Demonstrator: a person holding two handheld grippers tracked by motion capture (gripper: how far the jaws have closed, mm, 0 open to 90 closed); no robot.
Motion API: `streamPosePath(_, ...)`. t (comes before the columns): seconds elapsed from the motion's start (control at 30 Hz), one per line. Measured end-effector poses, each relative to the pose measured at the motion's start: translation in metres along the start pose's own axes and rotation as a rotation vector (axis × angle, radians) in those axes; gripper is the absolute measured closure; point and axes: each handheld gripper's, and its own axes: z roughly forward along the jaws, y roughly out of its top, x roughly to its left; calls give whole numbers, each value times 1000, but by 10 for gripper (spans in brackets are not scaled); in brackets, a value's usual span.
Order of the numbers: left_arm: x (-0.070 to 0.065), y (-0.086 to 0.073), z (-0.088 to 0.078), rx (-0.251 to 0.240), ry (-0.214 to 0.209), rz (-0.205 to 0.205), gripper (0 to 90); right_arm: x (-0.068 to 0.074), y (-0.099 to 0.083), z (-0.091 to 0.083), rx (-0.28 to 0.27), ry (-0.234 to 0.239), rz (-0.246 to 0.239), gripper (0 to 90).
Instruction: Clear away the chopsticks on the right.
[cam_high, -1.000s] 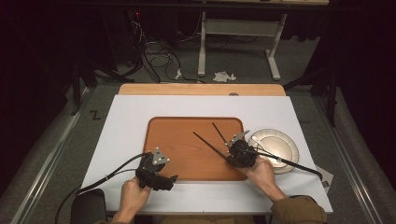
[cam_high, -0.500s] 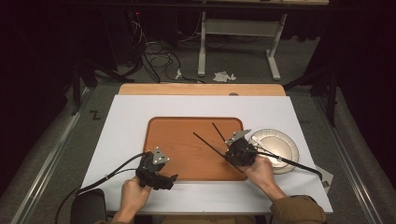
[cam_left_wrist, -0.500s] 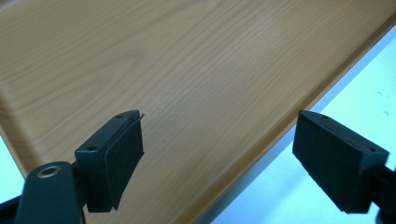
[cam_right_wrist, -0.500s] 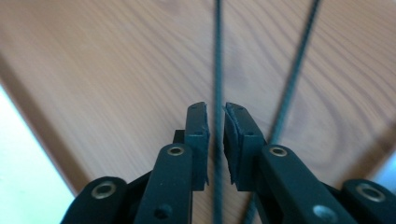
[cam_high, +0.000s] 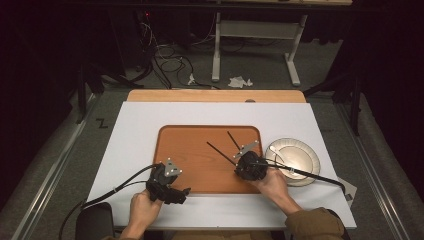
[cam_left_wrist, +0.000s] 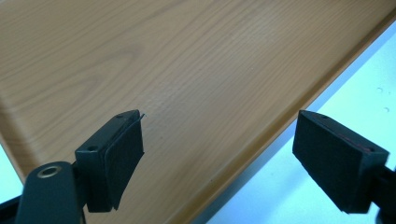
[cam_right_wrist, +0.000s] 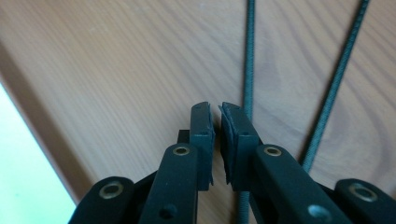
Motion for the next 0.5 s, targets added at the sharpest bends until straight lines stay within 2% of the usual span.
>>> streamPosePath(0.17,-1,0,2,5,-2,0,165,-3,-2,1,-17,-14,3,832)
streamPosePath(0.27,-1,0,4,10,-8,-6,165,-5,-3,-1,-7,-27,7,833)
streamPosePath(0.4,-1,0,4,11,-7,-4,165,-14,-5,-2,-1,-41,47,832)
streamPosePath(0.5,-1,-1,3,11,-5,1,165,-16,-6,-3,6,-53,60,832)
